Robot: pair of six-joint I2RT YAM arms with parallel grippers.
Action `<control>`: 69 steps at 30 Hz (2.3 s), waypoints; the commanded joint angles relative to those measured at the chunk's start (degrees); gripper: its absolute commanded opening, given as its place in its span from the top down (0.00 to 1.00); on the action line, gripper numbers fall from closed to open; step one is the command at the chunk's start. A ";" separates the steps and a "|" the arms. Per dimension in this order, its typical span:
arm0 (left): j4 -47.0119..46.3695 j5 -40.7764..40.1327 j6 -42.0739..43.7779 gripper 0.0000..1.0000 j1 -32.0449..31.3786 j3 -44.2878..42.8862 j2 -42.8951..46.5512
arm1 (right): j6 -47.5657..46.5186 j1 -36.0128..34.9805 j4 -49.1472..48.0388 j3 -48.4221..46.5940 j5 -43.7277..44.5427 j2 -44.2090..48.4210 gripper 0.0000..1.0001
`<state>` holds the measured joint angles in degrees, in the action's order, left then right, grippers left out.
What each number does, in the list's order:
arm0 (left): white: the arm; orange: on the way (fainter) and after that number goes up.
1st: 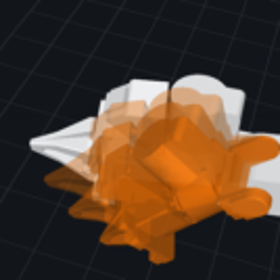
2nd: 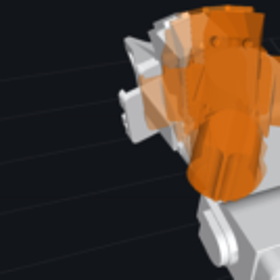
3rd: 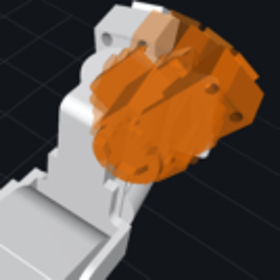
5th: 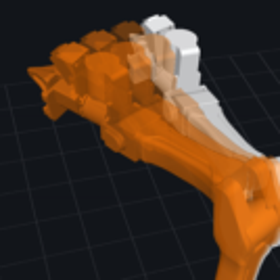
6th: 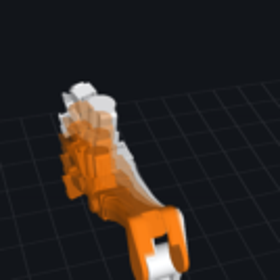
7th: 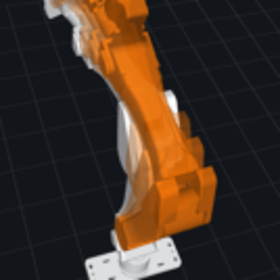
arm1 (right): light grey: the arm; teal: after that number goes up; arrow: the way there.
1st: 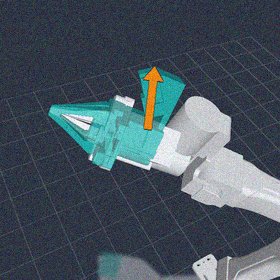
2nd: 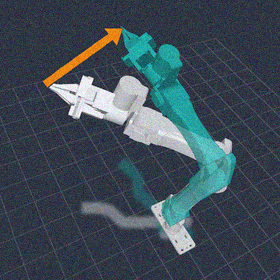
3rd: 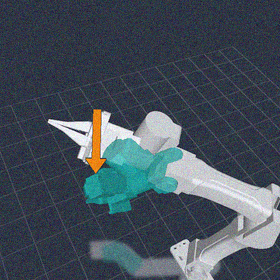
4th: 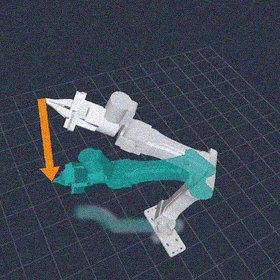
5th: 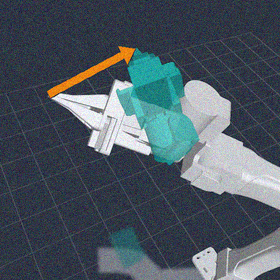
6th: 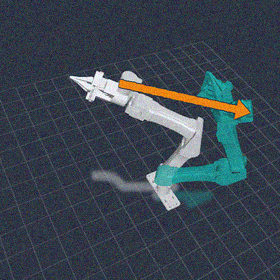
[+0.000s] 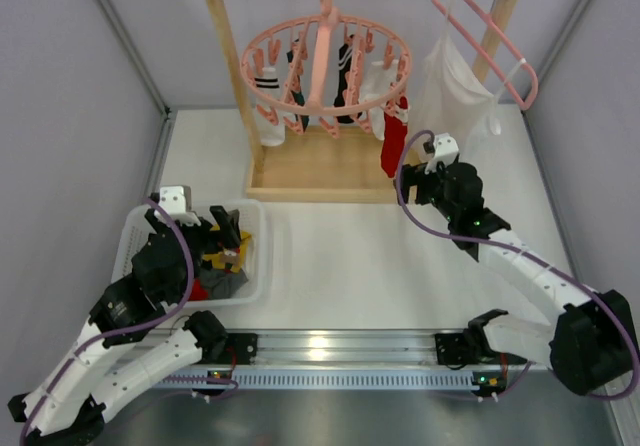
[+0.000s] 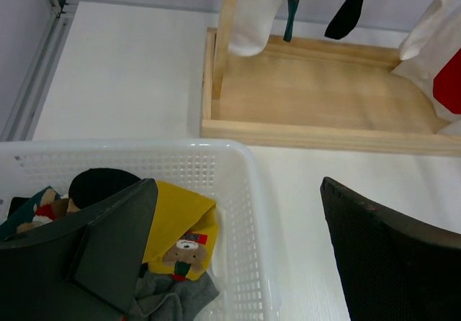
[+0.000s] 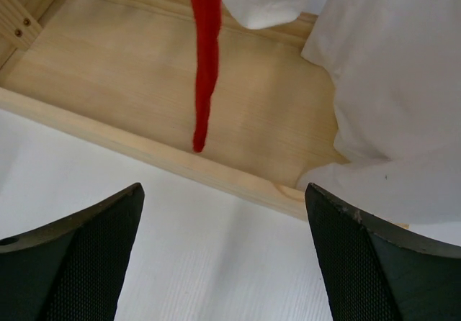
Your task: Remove the socks clipped to the hanger
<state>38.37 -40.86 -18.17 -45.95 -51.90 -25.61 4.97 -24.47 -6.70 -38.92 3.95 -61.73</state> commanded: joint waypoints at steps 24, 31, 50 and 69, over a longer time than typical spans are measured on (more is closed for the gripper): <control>0.13 5.00 -2.82 0.02 0.08 1.19 -2.34 | 3.36 4.61 -29.13 -12.08 -13.53 -23.96 0.87; 0.13 14.21 -8.98 0.02 0.08 -5.92 -5.84 | 4.70 -1.45 -34.70 -3.38 -3.78 -17.29 1.00; 3.11 22.85 -5.65 0.02 -1.07 -41.60 -31.86 | -2.68 -33.18 -29.25 -8.27 25.49 -20.87 1.00; 6.89 0.71 4.11 0.02 -13.37 -62.89 -55.16 | -0.23 -40.92 -27.93 -19.53 31.47 -30.64 1.00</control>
<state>45.21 -33.47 -16.25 -57.93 -111.74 -81.23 3.11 -64.14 -34.09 -55.99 33.80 -92.03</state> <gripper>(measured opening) 0.984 0.005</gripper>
